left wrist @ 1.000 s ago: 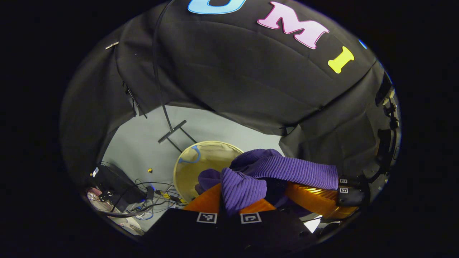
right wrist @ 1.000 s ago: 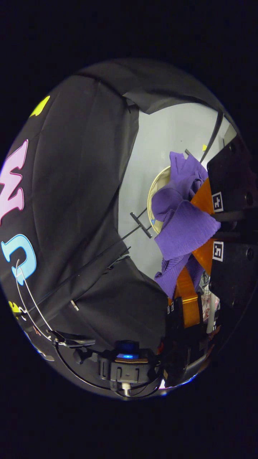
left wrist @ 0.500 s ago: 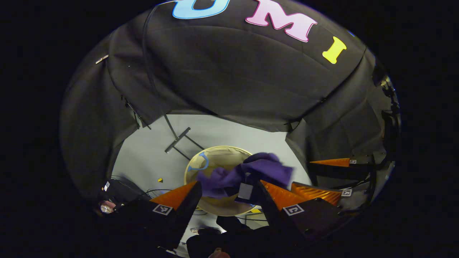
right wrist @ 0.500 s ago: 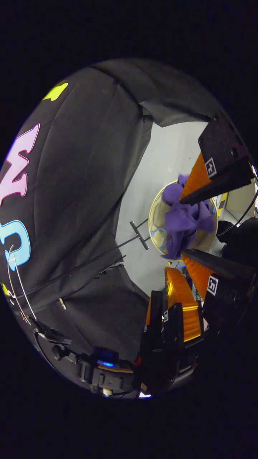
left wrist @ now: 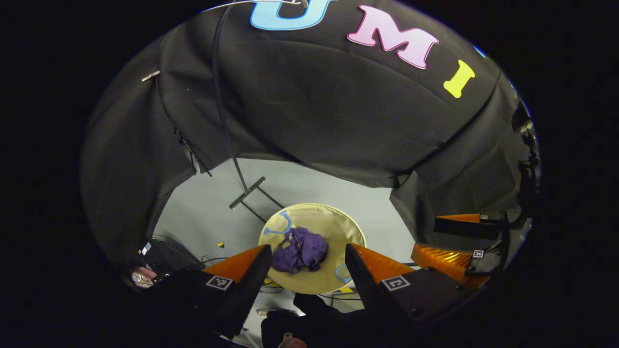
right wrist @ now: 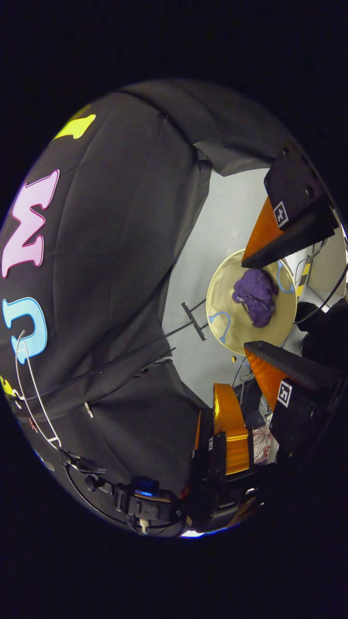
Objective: Grasp the clothes on the hanger with both hands and then place them into the laundry hamper below.
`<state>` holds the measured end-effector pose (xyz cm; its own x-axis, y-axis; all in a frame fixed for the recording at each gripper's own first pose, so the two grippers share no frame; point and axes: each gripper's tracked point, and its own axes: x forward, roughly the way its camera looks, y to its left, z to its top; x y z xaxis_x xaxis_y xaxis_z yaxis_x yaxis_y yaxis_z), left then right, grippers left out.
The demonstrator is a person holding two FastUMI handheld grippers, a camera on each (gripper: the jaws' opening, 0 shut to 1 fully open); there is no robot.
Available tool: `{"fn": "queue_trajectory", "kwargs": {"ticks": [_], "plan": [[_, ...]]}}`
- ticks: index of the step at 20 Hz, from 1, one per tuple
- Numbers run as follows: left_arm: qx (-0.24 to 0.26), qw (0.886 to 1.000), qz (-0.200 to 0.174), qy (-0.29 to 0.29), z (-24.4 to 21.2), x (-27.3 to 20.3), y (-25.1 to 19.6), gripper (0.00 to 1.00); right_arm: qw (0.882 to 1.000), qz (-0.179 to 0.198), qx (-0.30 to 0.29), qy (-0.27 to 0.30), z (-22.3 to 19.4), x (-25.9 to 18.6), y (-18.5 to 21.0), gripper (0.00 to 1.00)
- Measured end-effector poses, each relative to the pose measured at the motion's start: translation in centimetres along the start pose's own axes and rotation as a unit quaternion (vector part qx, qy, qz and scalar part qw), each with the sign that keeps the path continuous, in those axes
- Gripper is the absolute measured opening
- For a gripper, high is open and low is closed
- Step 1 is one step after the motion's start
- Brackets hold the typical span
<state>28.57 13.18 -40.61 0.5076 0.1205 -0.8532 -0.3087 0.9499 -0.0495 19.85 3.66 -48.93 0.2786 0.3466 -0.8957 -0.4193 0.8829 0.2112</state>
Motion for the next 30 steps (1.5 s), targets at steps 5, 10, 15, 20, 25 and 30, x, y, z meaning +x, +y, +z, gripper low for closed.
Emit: {"fn": "queue_trajectory", "kwargs": {"ticks": [5,10,15,20,25,30], "plan": [[0.023,0.998,-0.029,-0.055,0.5,-4.1,-0.9,0.92,0.999,0.005,-0.002,-0.046,1.2,-2.3,2.4,0.98],[0.035,0.99,-0.079,-0.115,0.9,-9.8,-2.4,0.95,0.994,0.007,-0.003,-0.11,3.2,-6.8,5.9,0.98],[0.073,0.967,-0.128,-0.209,1.4,-18.8,-2.7,0.95,0.977,-0.028,-0.031,-0.207,6.0,-13.2,8.6,0.98],[0.087,0.948,-0.159,-0.261,-0.1,-26.1,-1.1,0.95,0.949,-0.058,-0.023,-0.309,6.7,-20.8,13.1,0.97],[0.12,0.903,-0.15,-0.384,0.9,-35.1,0.2,0.96,0.899,-0.114,0.01,-0.422,6.8,-30.1,15.5,0.97],[0.113,0.844,-0.164,-0.498,1.0,-42.6,0.7,0.92,0.815,-0.166,0.033,-0.554,5.9,-39.9,17.3,0.97]]}}
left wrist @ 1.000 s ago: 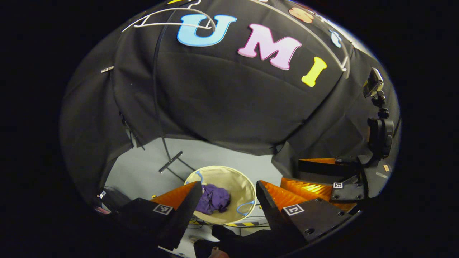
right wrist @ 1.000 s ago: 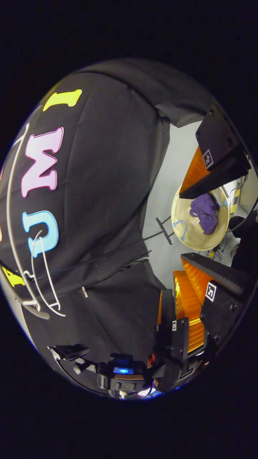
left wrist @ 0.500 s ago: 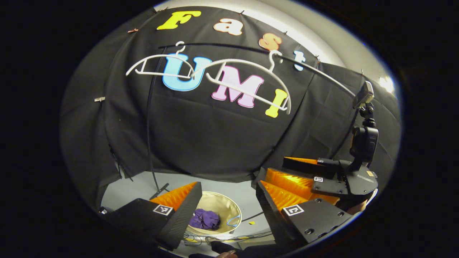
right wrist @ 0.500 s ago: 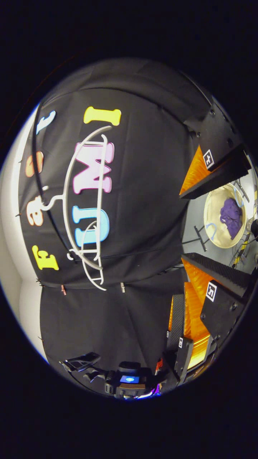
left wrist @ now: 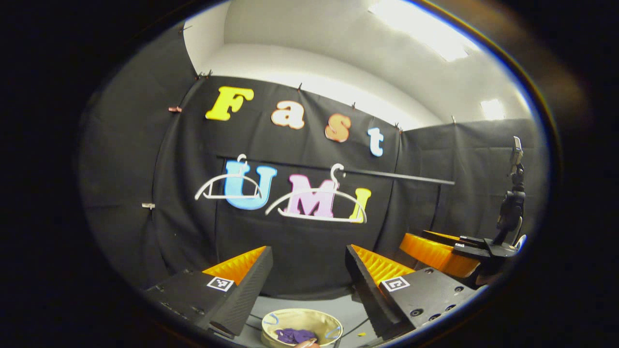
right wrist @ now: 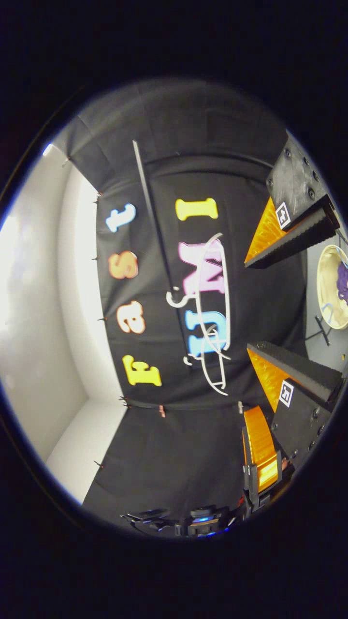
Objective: Grasp the clothes on the hanger with both hands and then place them into the laundry hamper below.
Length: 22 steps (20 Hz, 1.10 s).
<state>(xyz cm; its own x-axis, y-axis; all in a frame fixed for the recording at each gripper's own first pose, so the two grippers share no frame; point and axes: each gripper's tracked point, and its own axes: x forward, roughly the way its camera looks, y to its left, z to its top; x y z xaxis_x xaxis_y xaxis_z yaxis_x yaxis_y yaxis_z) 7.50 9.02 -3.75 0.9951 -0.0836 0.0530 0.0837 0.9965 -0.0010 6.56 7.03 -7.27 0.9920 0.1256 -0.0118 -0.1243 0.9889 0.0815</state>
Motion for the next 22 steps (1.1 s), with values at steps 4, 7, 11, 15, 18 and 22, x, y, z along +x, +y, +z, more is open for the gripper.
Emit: {"fn": "queue_trajectory", "kwargs": {"ticks": [4,7,11,15,18,22], "plan": [[0.018,1.0,0.003,-0.012,0.9,-0.9,0.7,0.95,0.999,-0.031,-0.007,-0.025,2.6,-0.7,0.5,0.95],[0.021,0.999,0.003,-0.028,2.3,-0.8,0.1,0.95,0.999,-0.013,-0.022,-0.021,3.2,-0.9,0.8,0.97],[0.01,0.999,0.009,-0.047,3.1,0.5,-0.8,0.95,1.0,0.004,-0.028,-0.014,4.0,0.4,0.1,0.97],[0.0,0.999,0.007,-0.048,3.4,1.6,-1.8,0.95,0.999,0.012,-0.038,-0.027,5.1,0.9,-0.4,0.97],[0.012,0.999,0.021,-0.048,3.7,1.9,-1.6,0.92,0.999,0.024,-0.033,-0.025,4.9,1.3,-0.2,0.97],[0.009,0.998,0.021,-0.051,4.3,1.9,-2.8,0.95,0.999,0.026,-0.02,-0.033,5.6,1.3,-1.2,1.0]]}}
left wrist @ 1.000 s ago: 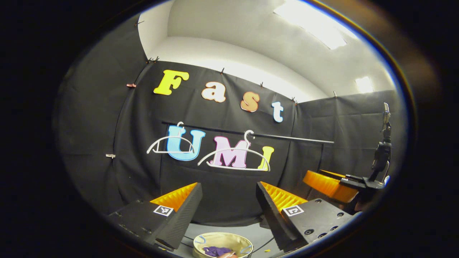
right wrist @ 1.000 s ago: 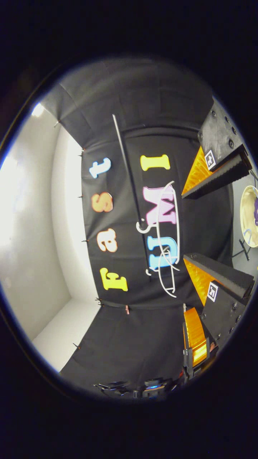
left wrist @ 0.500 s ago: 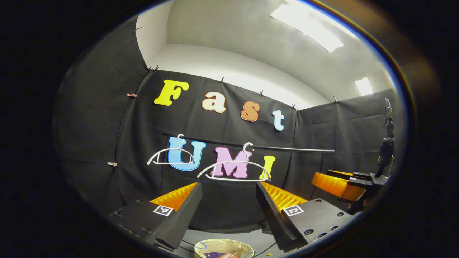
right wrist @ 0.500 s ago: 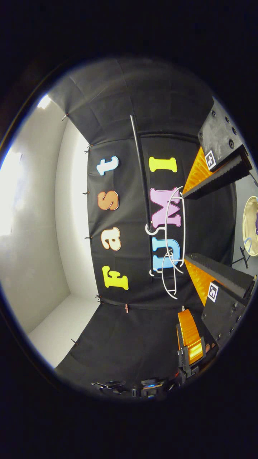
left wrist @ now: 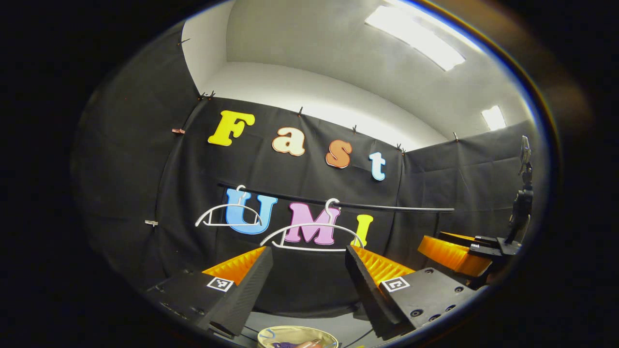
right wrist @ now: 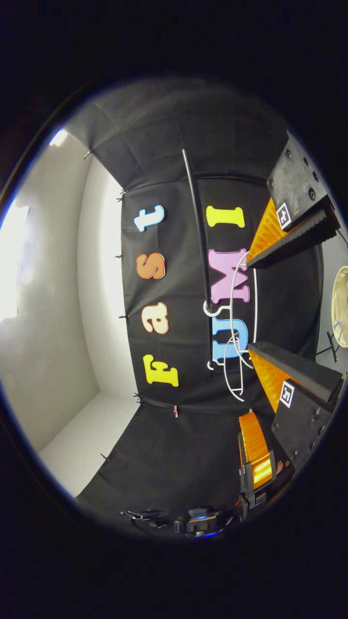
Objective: Grasp the clothes on the hanger with both hands and then place them into the laundry hamper below.
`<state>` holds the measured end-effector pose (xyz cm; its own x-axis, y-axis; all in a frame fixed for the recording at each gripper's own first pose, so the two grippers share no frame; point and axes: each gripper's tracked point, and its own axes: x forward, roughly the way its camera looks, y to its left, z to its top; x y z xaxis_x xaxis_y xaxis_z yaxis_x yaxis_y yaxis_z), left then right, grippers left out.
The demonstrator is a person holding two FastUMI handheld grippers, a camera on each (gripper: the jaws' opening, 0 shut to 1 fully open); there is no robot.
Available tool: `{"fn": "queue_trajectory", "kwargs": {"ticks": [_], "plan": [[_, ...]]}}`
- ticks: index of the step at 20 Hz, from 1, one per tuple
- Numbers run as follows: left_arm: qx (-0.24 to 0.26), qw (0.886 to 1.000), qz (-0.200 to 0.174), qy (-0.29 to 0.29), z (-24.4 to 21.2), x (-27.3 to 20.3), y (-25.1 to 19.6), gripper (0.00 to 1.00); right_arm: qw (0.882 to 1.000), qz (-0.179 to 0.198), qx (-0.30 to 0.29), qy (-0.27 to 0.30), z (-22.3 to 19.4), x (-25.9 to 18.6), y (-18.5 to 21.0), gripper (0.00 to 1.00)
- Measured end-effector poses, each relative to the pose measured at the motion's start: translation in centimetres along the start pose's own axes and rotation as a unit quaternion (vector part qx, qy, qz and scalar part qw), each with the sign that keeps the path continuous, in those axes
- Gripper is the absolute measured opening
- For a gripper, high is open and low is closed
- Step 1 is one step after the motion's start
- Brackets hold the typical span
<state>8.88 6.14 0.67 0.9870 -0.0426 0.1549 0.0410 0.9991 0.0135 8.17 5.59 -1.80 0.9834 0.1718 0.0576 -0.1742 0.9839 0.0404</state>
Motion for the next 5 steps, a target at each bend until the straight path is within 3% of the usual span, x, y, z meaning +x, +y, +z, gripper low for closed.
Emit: {"fn": "queue_trajectory", "kwargs": {"ticks": [5], "plan": [[0.023,1.0,0.013,-0.006,0.49,-0.48,-0.9,0.95,1.0,0.0,0.01,0.0,0.0,-0.49,-0.85,0.92]]}}
